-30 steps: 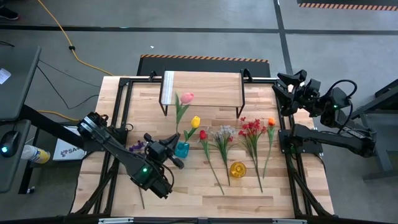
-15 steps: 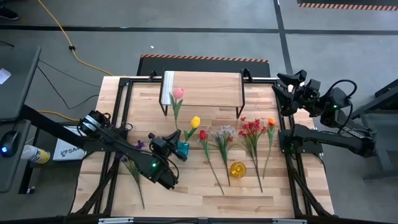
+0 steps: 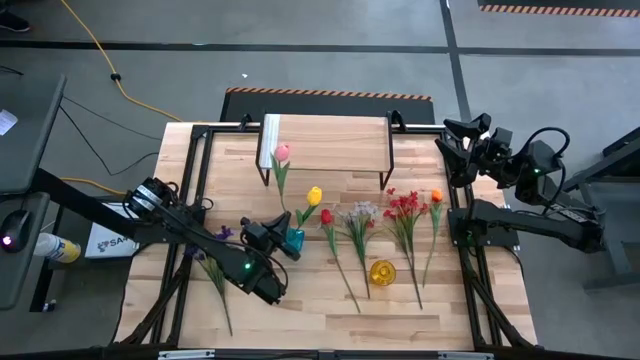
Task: Pick and place flowers into a vace then onto a shelf
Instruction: Put the pink flower into the blue vase
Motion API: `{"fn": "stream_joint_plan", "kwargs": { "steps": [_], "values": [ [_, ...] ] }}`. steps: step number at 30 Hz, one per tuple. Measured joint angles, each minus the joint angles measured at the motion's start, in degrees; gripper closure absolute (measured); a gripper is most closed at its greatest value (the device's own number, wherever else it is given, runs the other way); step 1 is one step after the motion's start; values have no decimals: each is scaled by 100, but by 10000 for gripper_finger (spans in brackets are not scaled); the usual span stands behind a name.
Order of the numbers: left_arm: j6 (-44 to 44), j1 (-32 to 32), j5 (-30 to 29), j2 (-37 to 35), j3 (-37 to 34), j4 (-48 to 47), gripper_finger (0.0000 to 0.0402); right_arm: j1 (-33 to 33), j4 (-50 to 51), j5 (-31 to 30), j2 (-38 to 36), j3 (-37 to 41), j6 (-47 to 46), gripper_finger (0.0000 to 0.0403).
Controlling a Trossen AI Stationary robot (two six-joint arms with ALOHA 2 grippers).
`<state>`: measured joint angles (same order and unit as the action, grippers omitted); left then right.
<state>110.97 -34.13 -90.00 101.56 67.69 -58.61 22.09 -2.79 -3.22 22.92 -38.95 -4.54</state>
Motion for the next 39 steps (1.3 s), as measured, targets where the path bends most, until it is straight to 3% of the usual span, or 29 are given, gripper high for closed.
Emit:
{"fn": "stream_joint_plan", "kwargs": {
  "steps": [16, 26, 39],
  "values": [
    [-667, -2, 343, 0, -333, 1260, 370, 0, -2, -2, 0, 0, -13, 116],
    [-727, -13, 868, 0, -333, 1456, 285, 0, -2, -47, 0, -1, -13, 116],
    [-722, -311, 932, 0, -331, 1515, 273, 0, 0, -48, 2, -1, -2, 116]
  ]
}}
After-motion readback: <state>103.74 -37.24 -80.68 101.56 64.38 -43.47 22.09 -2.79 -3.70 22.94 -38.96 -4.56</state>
